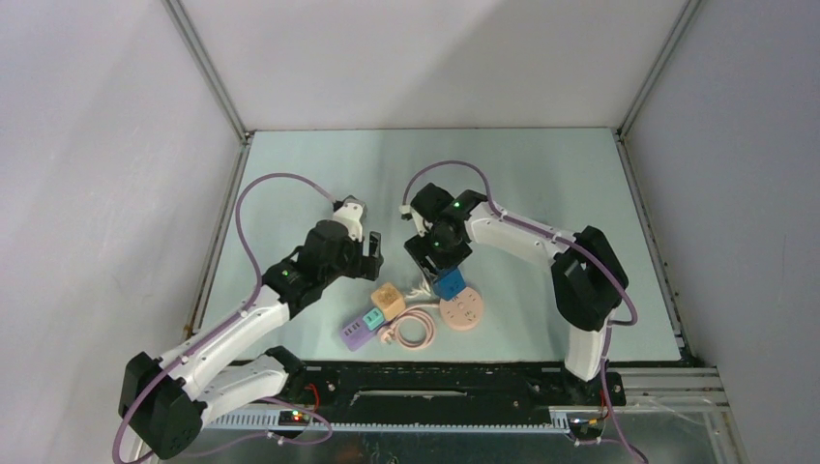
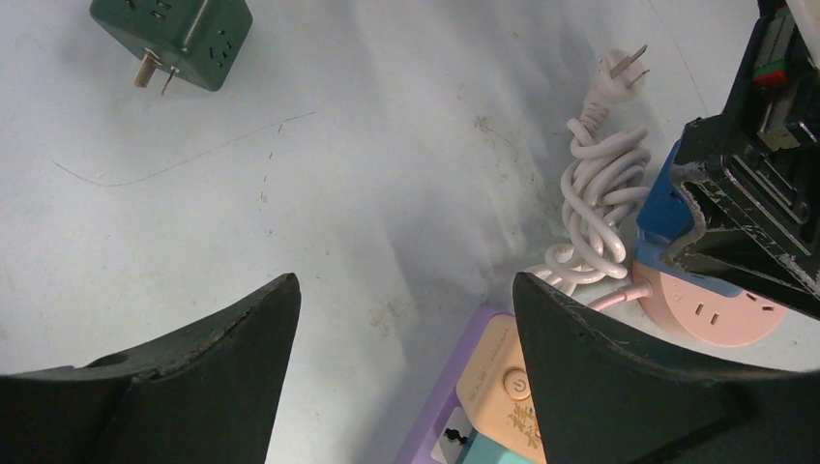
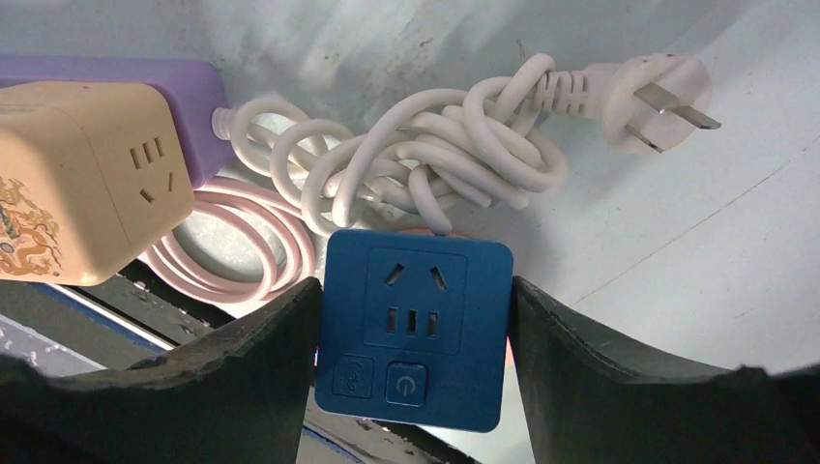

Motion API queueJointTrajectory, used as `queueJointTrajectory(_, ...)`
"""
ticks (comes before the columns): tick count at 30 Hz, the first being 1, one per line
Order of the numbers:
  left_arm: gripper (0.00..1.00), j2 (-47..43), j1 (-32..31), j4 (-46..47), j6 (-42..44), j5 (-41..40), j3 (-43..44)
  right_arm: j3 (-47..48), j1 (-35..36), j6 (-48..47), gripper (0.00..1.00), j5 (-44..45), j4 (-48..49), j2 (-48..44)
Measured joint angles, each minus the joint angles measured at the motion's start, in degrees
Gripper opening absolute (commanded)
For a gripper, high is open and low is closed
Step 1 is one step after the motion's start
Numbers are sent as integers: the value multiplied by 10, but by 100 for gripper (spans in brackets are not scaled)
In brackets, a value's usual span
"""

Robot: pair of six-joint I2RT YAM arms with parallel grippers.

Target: Insert the plug

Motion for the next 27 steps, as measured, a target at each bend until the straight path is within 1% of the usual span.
queueJointTrajectory(2, 84, 0, 0, 0, 0, 0, 0, 2, 0, 0, 67, 0, -6, 2)
queueJointTrajectory(4, 84, 0, 0, 0, 0, 0, 0, 2, 0, 0, 59, 1, -10, 2)
queueJointTrajectory(8, 84, 0, 0, 0, 0, 0, 0, 2, 1, 2, 37, 3, -10, 2)
queueJointTrajectory(11, 84, 0, 0, 0, 0, 0, 0, -2, 3, 3, 17, 7, -5, -1)
queueJointTrajectory(14, 84, 0, 0, 0, 0, 0, 0, -28, 8, 11, 2, 17, 19, -21)
queueJointTrajectory(15, 84, 1, 0, 0, 0, 0, 0, -42, 10, 15, 0, 24, 29, -34)
queueJointTrajectory(19, 84, 2, 0, 0, 0, 0, 0, -104, 27, 36, 0, 61, 66, -89)
queueJointTrajectory(27, 84, 11, 0, 2, 0, 0, 0, -237, 91, 83, 0, 168, 154, -207)
